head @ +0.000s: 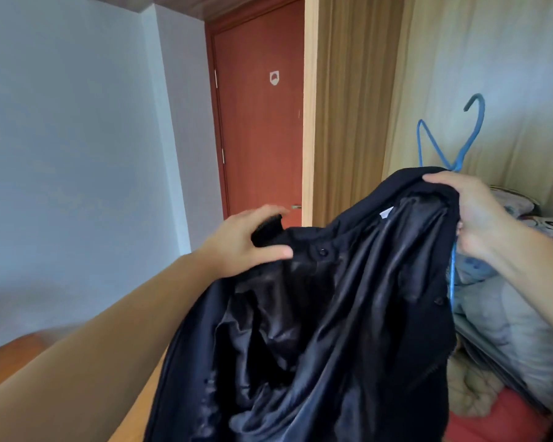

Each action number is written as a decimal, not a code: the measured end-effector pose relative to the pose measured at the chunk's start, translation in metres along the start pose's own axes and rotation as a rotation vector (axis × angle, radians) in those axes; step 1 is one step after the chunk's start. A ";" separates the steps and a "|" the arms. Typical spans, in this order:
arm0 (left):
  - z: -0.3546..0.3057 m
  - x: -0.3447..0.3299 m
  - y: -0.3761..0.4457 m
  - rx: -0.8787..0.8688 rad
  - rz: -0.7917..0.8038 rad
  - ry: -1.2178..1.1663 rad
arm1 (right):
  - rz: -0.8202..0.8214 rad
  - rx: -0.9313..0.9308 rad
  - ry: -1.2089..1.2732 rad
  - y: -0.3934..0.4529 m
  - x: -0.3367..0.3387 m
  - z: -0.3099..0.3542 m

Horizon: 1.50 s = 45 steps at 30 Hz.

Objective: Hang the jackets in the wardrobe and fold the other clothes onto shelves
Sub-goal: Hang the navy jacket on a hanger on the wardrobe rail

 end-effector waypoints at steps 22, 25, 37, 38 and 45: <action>-0.073 0.035 0.068 0.603 -0.328 -0.829 | 0.072 0.004 -0.357 -0.001 0.002 -0.106; -0.100 0.018 0.081 0.555 -0.314 -0.788 | 0.161 0.145 -0.389 -0.012 -0.030 -0.115; -0.110 0.014 0.085 0.364 -0.285 -0.539 | -0.100 0.419 -0.212 -0.034 -0.089 -0.088; -0.102 0.023 0.080 0.320 -0.283 -0.447 | -0.114 0.390 -0.180 -0.030 -0.086 -0.084; -0.067 0.040 0.030 0.056 -0.159 0.371 | 0.034 0.311 0.003 -0.011 -0.080 -0.016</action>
Point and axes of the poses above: each hand's wrist, its own y-axis towards the middle knuckle, its own x-axis out of the back of the hand, z = x × y, the point moved 5 cm from there along y, towards the middle knuckle, and after that the axes turned 15 degrees about -y, right-handed, at the moved point
